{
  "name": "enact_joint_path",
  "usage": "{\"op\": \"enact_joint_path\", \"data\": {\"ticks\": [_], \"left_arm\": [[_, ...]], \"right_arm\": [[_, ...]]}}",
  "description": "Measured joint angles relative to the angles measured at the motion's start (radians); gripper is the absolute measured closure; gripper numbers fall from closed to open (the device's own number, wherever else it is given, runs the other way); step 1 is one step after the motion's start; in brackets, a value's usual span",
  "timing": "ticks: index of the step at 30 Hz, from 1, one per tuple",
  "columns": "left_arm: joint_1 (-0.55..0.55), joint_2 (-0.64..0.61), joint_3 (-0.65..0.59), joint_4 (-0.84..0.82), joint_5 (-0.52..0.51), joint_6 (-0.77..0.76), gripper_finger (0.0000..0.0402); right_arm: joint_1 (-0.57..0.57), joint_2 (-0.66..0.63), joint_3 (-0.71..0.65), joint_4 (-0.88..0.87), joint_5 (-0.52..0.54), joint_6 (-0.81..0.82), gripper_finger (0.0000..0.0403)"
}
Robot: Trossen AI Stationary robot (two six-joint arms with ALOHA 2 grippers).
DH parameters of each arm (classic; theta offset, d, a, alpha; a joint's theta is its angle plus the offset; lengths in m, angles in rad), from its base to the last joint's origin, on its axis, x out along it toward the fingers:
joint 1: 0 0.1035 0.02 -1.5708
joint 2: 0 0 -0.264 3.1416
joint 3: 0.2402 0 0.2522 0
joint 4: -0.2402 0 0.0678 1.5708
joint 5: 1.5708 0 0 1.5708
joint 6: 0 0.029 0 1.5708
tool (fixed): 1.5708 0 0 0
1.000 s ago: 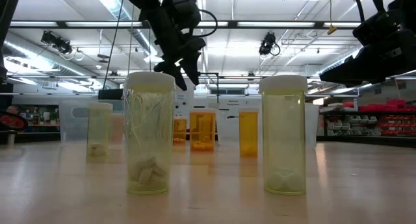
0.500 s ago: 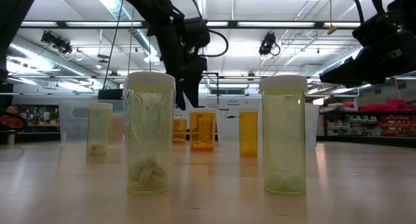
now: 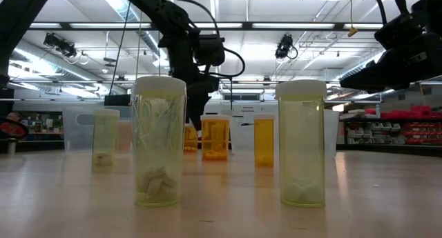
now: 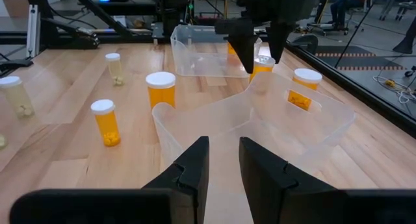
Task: Pick and place medicine bottles into bin by pill shape (circle, oval)
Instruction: Put the large orange pill bottle into the left transparent bin
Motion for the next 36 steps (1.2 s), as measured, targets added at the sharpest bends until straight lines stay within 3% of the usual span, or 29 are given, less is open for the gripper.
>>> {"op": "enact_joint_path", "data": {"ticks": [9,25,36], "left_arm": [[-0.003,0.000,0.000,-0.009,-0.033,0.012,0.0069],[-0.007,-0.002,0.000,-0.015,-0.038,0.005,0.0188],[-0.013,-0.010,0.014,-0.053,-0.005,0.004,0.0174]], "right_arm": [[0.000,0.000,0.000,0.000,0.000,0.000,0.0311],[0.000,0.000,0.000,0.000,0.000,0.000,0.0311],[0.000,0.000,0.000,0.000,0.000,0.000,0.0311]]}}
